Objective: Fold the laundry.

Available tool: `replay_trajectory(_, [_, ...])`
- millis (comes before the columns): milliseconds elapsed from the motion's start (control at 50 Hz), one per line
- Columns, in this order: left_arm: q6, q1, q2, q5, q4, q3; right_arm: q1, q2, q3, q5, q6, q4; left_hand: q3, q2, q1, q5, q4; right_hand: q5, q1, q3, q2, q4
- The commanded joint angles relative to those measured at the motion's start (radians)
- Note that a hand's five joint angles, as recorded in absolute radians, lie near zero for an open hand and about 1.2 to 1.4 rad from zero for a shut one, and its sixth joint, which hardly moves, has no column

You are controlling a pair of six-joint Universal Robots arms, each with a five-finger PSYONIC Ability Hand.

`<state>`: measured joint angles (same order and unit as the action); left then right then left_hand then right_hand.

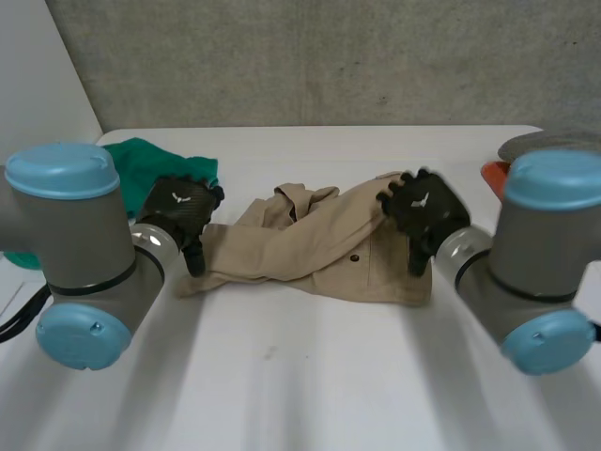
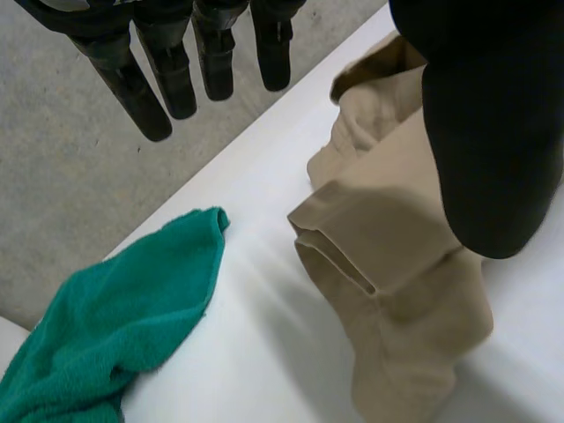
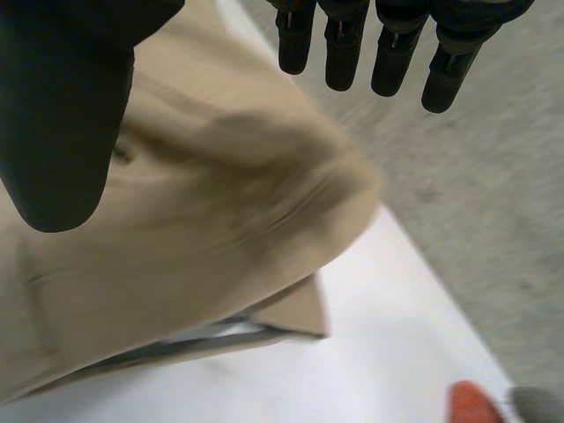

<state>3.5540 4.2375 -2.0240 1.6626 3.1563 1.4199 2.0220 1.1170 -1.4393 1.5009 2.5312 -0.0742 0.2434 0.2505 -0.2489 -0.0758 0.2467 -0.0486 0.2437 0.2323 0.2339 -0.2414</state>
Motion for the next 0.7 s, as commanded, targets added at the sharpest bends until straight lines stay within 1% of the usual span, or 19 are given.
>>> replay_trajectory(20, [-0.001,-0.013,-0.019,-0.029,-0.041,-0.027,-0.042,0.014,0.045,-0.048,-0.029,0.024,0.123,0.116,-0.117,-0.116,0.119,0.013,-0.034,-0.023,-0.024,0.032])
replay_trajectory(140, [-0.001,-0.030,-0.099,-0.032,-0.042,-0.076,-0.048,-0.092,0.091,-0.110,-0.104,-0.032,0.117,0.110,-0.111,-0.110,0.114,0.016,-0.037,-0.025,-0.027,0.034])
replay_trajectory(160, [-0.001,-0.030,-0.113,-0.032,-0.044,-0.088,-0.048,-0.127,0.103,-0.137,-0.129,-0.058,0.117,0.110,-0.111,-0.110,0.114,0.013,-0.034,-0.023,-0.024,0.032])
replay_trajectory(220, [-0.001,-0.033,-0.163,-0.024,-0.055,-0.131,-0.048,-0.183,0.126,-0.168,-0.160,-0.094,0.117,0.110,-0.111,-0.110,0.114,0.010,-0.031,-0.020,-0.021,0.029])
replay_trajectory(240, [-0.001,-0.033,-0.174,-0.021,-0.059,-0.140,-0.048,-0.222,0.144,-0.183,-0.178,-0.130,0.117,0.110,-0.111,-0.110,0.114,-0.022,0.001,0.012,0.011,-0.003])
replay_trajectory(320, [0.000,-0.030,-0.222,-0.011,-0.067,-0.188,-0.045,-0.285,0.180,-0.194,-0.180,-0.213,0.140,0.133,-0.135,-0.133,0.137,-0.092,0.072,0.083,0.081,-0.074])
replay_trajectory(360, [-0.001,-0.027,-0.243,-0.007,-0.067,-0.210,-0.043,-0.312,0.195,-0.192,-0.177,-0.251,0.219,0.212,-0.214,-0.212,0.216,-0.157,0.136,0.147,0.146,-0.138])
replay_trajectory(420, [-0.001,-0.019,-0.275,0.000,-0.071,-0.248,-0.040,-0.358,0.226,-0.189,-0.172,-0.331,0.418,0.411,-0.413,-0.412,0.415,-0.300,0.280,0.291,0.290,-0.282])
replay_trajectory(440, [-0.003,-0.017,-0.280,0.000,-0.071,-0.254,-0.040,-0.368,0.233,-0.189,-0.170,-0.348,0.518,0.511,-0.513,-0.511,0.515,-0.350,0.330,0.341,0.339,-0.332])
replay_trajectory(460, [-0.006,-0.014,-0.288,-0.001,-0.065,-0.263,-0.040,-0.388,0.246,-0.188,-0.169,-0.387,0.763,0.756,-0.758,-0.756,0.760,-0.499,0.478,0.490,0.488,-0.481])
replay_trajectory(500, [-0.012,-0.013,-0.289,-0.007,-0.062,-0.274,-0.040,-0.399,0.250,-0.189,-0.164,-0.407,0.991,0.984,-0.985,-0.984,0.987,-0.600,0.579,0.591,0.589,-0.582])
replay_trajectory(520, [-0.018,-0.013,-0.288,-0.021,-0.061,-0.282,-0.042,-0.411,0.258,-0.188,-0.158,-0.430,1.151,1.144,-1.146,-1.144,1.148,-0.748,0.728,0.739,0.738,-0.730])
replay_trajectory(580, [-0.033,-0.011,-0.276,-0.056,-0.064,-0.295,-0.043,-0.421,0.272,-0.188,-0.144,-0.452,1.153,1.146,-1.147,-1.146,1.150,-1.101,1.080,1.092,1.090,-1.083])
replay_trajectory(600, [-0.037,-0.011,-0.271,-0.063,-0.064,-0.299,-0.046,-0.416,0.276,-0.186,-0.132,-0.458,1.153,1.146,-1.147,-1.146,1.150,-1.172,1.152,1.163,1.162,-1.154])
replay_trajectory(660, [-0.052,-0.007,-0.224,-0.072,-0.074,-0.303,-0.051,-0.388,0.281,-0.186,-0.105,-0.447,1.153,1.146,-1.147,-1.146,1.150,-1.173,1.153,1.164,1.162,-1.155])
replay_trajectory(700, [-0.063,-0.002,-0.184,-0.072,-0.082,-0.302,-0.060,-0.326,0.273,-0.185,-0.060,-0.411,1.153,1.146,-1.147,-1.146,1.150,-1.173,1.153,1.164,1.162,-1.155])
